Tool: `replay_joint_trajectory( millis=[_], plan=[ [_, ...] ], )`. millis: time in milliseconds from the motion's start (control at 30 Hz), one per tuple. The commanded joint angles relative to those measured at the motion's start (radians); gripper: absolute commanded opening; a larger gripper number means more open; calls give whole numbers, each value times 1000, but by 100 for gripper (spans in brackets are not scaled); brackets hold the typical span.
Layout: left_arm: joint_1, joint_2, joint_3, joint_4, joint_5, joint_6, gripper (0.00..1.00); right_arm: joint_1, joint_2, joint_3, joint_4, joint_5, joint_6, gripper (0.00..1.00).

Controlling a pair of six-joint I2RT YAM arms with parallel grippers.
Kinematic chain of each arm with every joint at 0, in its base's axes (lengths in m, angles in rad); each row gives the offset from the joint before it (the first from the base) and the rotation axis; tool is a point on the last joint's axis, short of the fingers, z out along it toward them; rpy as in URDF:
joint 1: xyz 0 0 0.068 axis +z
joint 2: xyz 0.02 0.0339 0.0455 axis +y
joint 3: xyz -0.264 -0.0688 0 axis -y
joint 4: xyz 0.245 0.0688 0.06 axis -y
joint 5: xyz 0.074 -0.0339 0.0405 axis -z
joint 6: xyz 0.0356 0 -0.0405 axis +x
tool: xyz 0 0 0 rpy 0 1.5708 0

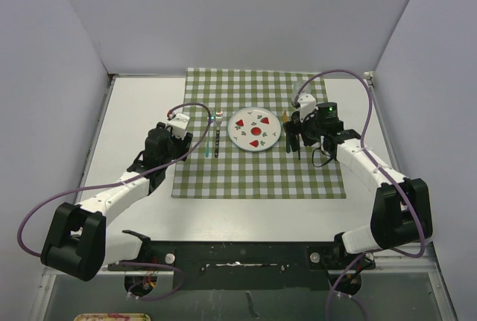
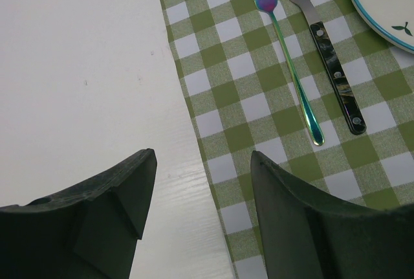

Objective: Set the dinner table for one person
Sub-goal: Reset both arms

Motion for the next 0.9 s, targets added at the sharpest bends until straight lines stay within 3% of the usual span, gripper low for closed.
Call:
replay_joint_trajectory(
  millis=[0,867],
  plan=[
    [5,-23,10,60,7,6,59,-3,-38,22,44,-4,5,98],
    [5,-20,5,59,40,23,64,-6,-27,31,28,-26,-15,98]
  ],
)
